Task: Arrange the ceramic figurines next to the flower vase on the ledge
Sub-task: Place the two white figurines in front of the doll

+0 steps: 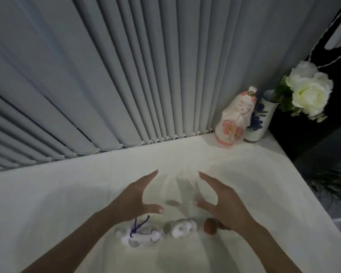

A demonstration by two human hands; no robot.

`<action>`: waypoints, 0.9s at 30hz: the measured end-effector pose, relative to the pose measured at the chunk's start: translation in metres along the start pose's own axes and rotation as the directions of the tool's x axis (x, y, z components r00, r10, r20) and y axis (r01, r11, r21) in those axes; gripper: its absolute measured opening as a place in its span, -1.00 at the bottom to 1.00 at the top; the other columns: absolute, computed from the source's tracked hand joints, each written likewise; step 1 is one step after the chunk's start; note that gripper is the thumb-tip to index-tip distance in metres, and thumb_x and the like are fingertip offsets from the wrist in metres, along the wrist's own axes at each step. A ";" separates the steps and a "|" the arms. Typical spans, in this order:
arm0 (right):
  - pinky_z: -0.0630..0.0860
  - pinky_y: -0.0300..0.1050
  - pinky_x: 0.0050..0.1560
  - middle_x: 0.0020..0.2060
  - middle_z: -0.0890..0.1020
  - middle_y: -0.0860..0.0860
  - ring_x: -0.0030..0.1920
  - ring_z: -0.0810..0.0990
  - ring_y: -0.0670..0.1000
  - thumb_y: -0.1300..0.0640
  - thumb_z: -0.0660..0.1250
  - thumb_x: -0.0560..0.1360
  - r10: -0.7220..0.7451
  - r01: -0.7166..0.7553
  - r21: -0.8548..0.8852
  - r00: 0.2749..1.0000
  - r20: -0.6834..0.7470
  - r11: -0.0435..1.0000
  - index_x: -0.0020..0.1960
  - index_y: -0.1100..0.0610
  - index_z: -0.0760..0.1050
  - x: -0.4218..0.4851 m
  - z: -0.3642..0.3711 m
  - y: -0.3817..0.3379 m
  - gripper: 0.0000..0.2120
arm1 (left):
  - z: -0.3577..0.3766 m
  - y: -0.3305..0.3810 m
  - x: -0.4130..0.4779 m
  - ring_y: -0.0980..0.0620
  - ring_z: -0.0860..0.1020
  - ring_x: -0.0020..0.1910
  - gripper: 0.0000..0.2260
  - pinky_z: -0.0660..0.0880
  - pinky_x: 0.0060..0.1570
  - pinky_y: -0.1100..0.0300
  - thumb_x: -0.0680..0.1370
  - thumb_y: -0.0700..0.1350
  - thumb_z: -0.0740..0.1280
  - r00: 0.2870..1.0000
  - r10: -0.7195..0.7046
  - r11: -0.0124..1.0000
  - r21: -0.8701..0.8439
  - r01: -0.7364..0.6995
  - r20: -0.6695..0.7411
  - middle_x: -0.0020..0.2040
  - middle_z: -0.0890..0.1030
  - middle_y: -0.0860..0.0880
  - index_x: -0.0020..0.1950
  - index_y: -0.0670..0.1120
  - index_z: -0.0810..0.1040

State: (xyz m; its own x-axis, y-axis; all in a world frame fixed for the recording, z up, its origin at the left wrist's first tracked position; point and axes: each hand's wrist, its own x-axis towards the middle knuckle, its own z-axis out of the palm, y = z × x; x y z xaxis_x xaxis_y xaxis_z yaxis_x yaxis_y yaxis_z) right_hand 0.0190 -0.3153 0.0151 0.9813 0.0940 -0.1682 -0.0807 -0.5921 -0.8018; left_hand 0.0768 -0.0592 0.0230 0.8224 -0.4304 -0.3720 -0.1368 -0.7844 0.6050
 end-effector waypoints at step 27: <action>0.43 0.01 0.28 -0.03 0.68 0.07 0.13 0.57 0.12 0.14 0.35 0.39 -0.076 0.084 -0.330 0.996 0.037 0.940 0.11 0.09 0.51 0.013 0.022 0.004 -0.72 | -0.001 -0.028 0.028 0.17 0.56 0.06 -0.41 0.39 -0.03 0.38 0.24 0.10 0.48 0.978 0.188 0.961 0.187 -0.203 0.096 0.09 0.62 0.14 0.25 0.07 0.50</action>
State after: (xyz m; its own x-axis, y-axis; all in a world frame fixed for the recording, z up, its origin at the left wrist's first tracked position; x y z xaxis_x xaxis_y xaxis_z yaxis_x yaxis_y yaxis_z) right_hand 0.0273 -0.2989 -0.0035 0.9775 0.1678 -0.1276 0.0640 -0.8128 -0.5790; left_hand 0.1043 -0.0489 -0.0032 0.7250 -0.6109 -0.3179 -0.4019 -0.7502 0.5251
